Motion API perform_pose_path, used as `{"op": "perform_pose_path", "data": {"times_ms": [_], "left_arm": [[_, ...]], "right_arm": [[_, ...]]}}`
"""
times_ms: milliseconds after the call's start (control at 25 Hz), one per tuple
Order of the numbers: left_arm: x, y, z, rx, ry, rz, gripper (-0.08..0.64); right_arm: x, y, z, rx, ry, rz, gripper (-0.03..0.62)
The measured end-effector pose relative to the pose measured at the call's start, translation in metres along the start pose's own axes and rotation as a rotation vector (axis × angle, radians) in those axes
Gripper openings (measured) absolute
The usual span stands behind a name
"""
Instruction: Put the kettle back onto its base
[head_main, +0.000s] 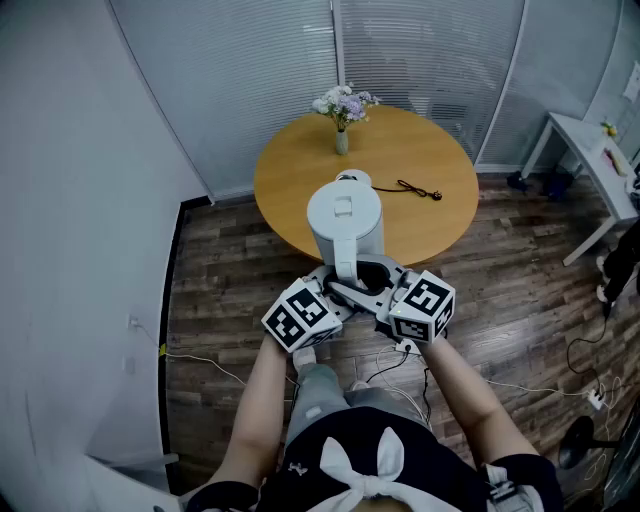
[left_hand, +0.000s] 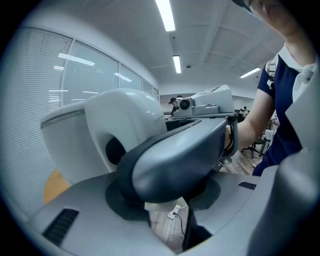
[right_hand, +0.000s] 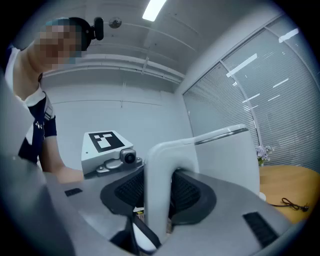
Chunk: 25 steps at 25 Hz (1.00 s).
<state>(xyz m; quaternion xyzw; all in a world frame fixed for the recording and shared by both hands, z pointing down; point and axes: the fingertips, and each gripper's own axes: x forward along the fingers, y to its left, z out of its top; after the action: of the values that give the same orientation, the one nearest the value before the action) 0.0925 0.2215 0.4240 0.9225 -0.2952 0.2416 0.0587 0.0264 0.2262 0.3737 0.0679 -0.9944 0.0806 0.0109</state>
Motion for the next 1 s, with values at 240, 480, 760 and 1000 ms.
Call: {"op": "perform_pose_path", "data": {"times_ms": [240,480,760,1000], "left_arm": [[0.002,-0.001,-0.002,-0.013,0.004,-0.018,0.178],[0.009,0.006,-0.006,-0.009,0.003,-0.024,0.176],[0.026,0.042,-0.004,-0.025,0.004,-0.053,0.178],[0.040,0.088,0.003,-0.020,-0.001,-0.066,0.178]], "right_arm": [[-0.002,-0.001,0.000,0.014,-0.002,0.007,0.173],[0.001,-0.011,-0.004,0.013,-0.006,0.001,0.173],[0.014,-0.051,-0.004,0.041,0.012,-0.010,0.173],[0.035,-0.095,0.005,0.035,0.018,-0.017,0.173]]}}
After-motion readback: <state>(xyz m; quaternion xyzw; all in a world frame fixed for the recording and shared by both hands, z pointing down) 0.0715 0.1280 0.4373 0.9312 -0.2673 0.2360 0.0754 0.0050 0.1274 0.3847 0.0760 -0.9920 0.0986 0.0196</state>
